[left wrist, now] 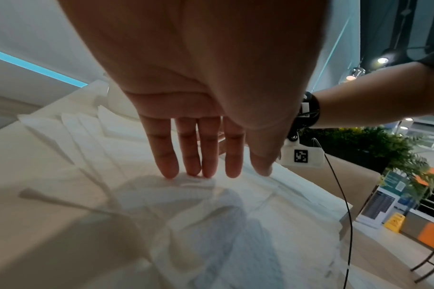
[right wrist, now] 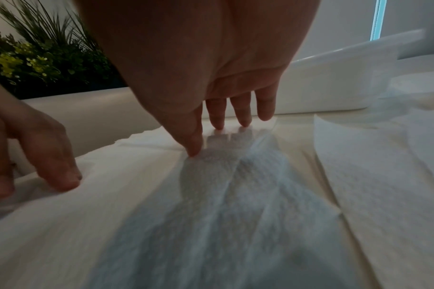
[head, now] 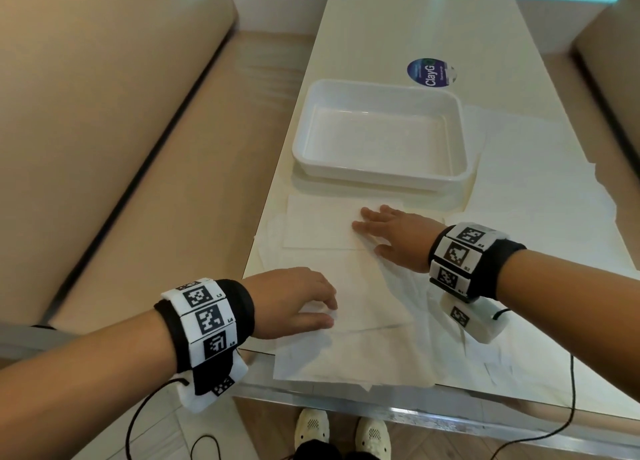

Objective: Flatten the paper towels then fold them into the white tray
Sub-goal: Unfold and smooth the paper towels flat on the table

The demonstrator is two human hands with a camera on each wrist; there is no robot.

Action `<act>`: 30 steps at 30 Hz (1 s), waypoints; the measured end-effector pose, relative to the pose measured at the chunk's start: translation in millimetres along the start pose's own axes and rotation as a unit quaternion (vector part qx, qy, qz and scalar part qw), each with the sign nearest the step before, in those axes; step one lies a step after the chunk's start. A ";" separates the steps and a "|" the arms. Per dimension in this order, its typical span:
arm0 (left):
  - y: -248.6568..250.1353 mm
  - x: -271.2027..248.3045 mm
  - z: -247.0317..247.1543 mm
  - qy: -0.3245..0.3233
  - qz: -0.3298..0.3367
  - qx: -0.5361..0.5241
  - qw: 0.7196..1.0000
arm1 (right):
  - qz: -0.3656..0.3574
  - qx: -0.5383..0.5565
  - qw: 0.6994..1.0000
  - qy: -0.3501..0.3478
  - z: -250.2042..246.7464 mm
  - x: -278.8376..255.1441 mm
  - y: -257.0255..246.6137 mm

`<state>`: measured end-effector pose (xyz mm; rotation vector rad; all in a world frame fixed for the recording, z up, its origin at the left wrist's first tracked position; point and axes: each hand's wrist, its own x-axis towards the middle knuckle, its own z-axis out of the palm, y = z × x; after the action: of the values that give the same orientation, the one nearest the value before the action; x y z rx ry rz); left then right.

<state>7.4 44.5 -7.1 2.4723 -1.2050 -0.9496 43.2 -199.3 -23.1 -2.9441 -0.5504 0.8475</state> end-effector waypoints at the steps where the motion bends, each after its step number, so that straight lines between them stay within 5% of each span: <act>1: -1.1 0.2 -1.9 0.018 -0.004 -0.007 1.000 | -0.003 0.005 1.000 0.010 -1.4 -2.3 -2.8; 6: -23.1 12.1 -15.3 0.153 -0.065 0.018 0.986 | -0.081 0.039 0.993 0.081 -4.1 -43.3 -34.2; 12: -36.5 42.3 -24.9 0.032 -0.106 0.107 0.988 | -0.078 0.020 0.997 0.021 35.7 -77.2 -50.1; 30: -51.6 47.4 -29.7 0.063 -0.165 0.134 0.975 | -0.053 0.013 0.998 -0.002 42.4 -100.1 -31.9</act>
<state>79.9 38.7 -29.7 2.9640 -0.9526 -0.7253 -68.2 -206.6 -4.2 -2.8604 -0.6844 0.8421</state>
